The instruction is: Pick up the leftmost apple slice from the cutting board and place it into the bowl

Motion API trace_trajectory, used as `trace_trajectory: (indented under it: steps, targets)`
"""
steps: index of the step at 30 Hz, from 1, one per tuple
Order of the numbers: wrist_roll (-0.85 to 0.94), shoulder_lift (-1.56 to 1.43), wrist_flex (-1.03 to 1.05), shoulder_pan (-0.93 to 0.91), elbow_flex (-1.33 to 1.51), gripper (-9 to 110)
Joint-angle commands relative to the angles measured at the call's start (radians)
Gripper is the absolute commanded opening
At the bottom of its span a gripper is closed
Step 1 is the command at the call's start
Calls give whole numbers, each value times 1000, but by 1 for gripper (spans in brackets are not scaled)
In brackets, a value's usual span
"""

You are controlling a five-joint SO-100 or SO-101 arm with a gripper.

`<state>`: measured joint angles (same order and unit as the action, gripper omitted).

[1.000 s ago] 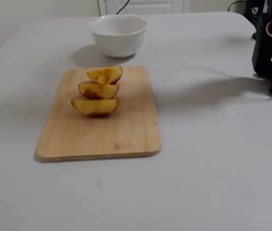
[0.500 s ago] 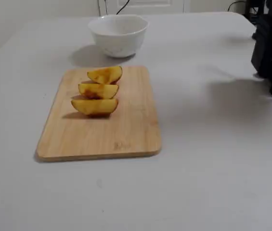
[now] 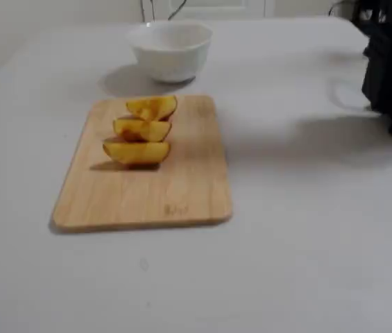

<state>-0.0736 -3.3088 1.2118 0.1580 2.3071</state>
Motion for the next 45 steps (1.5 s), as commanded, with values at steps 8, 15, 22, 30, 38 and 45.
trace_trajectory:
  steps: [8, 15, 22, 30, 38, 45]
  targets:
    - [84, -17, -230, -69, 624, 0]
    - [66, -17, -258, -69, 749, 0]
    - [55, -15, -262, -80, 775, 0]
    - [55, -15, -261, -80, 775, 0]
    - [54, -15, -261, -81, 775, 0]
    - [54, -15, -261, -81, 775, 0]
